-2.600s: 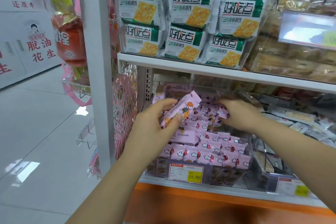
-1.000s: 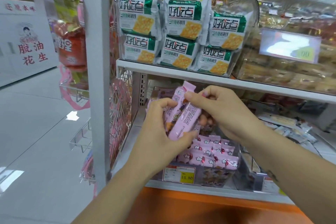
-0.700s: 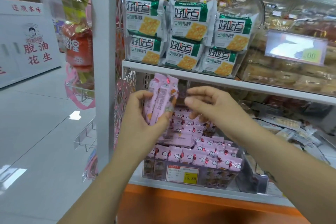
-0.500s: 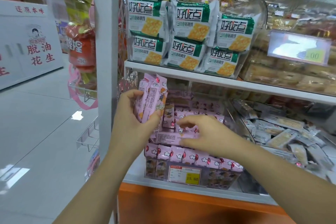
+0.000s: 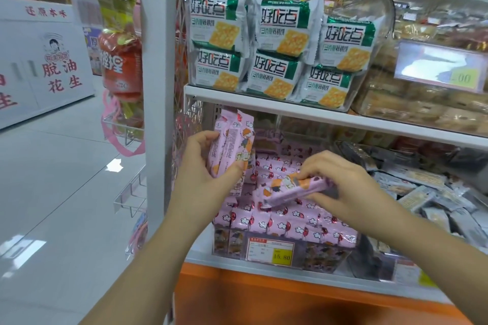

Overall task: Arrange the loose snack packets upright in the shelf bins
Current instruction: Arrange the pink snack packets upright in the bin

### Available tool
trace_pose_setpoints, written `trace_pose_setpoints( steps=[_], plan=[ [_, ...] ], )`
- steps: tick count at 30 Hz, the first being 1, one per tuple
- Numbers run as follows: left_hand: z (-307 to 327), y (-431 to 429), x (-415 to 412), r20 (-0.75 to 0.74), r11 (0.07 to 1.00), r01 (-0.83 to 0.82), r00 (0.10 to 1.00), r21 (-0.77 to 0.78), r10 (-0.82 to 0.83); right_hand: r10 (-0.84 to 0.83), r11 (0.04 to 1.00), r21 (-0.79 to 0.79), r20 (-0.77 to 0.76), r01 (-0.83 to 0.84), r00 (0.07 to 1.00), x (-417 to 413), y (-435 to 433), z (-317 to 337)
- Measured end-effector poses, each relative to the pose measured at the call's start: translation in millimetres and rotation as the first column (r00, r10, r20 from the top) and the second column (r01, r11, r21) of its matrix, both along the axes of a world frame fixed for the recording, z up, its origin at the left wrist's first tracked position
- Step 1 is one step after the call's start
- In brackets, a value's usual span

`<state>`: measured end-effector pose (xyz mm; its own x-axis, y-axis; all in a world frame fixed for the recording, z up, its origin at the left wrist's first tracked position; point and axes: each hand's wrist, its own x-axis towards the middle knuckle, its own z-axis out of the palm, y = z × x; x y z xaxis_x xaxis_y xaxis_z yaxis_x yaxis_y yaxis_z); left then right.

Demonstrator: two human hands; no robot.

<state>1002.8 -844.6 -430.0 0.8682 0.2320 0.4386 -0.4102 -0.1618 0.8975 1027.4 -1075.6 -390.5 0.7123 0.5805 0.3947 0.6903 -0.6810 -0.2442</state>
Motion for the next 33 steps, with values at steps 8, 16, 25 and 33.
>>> trace_pose_setpoints(
  steps=[8,16,25,33],
  plan=[
    [-3,-24,-3,-0.082,0.968,0.228,0.972,0.105,-0.220,0.121,0.981,0.187,-0.336,-0.059,0.934,-30,-13,32],
    [-6,-26,2,-0.129,0.986,0.154,0.978,-0.062,-0.161,0.014,0.714,0.669,-0.308,0.206,0.951,-30,-11,35],
    [-9,-38,0,-0.131,0.949,0.161,0.970,-0.270,-0.202,0.029,0.546,0.764,-0.426,0.343,0.904,-42,47,-4],
    [-6,-43,-9,-0.066,0.965,0.239,0.967,-0.104,-0.246,0.090,0.725,0.628,-0.495,0.284,0.864,-33,39,8]
  ],
)
